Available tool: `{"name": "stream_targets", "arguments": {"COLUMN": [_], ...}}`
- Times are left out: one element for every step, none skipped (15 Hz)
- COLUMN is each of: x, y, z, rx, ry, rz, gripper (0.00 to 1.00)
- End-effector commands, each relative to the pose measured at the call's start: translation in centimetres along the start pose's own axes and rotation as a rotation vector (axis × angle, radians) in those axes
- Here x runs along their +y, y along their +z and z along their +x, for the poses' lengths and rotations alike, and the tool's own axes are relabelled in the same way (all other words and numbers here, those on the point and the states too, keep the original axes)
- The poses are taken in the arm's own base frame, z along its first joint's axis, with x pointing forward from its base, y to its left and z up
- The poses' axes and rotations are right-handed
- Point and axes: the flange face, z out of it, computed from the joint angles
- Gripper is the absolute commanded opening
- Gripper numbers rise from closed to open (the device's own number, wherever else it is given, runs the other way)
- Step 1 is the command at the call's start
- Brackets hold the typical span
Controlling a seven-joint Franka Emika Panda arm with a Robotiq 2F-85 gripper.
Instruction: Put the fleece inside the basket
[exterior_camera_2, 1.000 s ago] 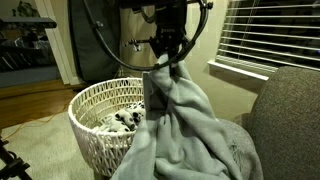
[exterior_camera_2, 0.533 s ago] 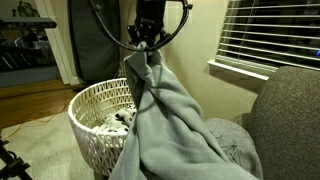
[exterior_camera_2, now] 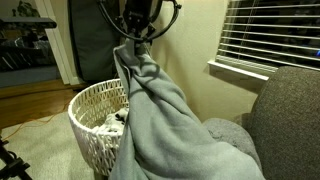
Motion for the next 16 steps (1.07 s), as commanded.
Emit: {"name": "stream_targets", "arguments": {"x": [-1.5, -1.7, -2.1, -2.3, -2.7, -3.2, -3.6, -4.1, -4.5, -5.0, -5.5, -5.9, -6.5, -7.0, -7.7, -8.3], "y": [-0.3, 0.0, 0.2, 0.5, 0.7, 0.9, 1.2, 1.4, 1.6, 1.8, 2.0, 2.2, 2.4, 2.6, 2.9, 3.1], "z": [2.7, 3.3, 4.0, 4.7, 5.4, 6.1, 6.7, 7.4, 8.0, 8.6, 9.1, 9.6, 9.9, 10.3, 10.4, 10.5], "rx": [-0.027, -0.036, -0.043, -0.052, -0.065, -0.076, -0.087, -0.100, -0.110, -0.121, -0.131, -0.140, -0.153, -0.165, -0.183, -0.199], "ry": [-0.105, -0.130, -0.156, -0.180, -0.207, -0.233, -0.255, -0.279, -0.299, -0.319, -0.336, -0.352, -0.372, -0.384, -0.394, -0.406], "rz": [0.043, 0.053, 0.061, 0.068, 0.074, 0.079, 0.085, 0.091, 0.094, 0.100, 0.104, 0.108, 0.118, 0.122, 0.135, 0.142], "gripper": [0.04, 0.04, 0.04, 0.04, 0.04, 0.04, 0.04, 0.04, 0.04, 0.04, 0.04, 0.04, 0.04, 0.04, 0.04, 0.04]}}
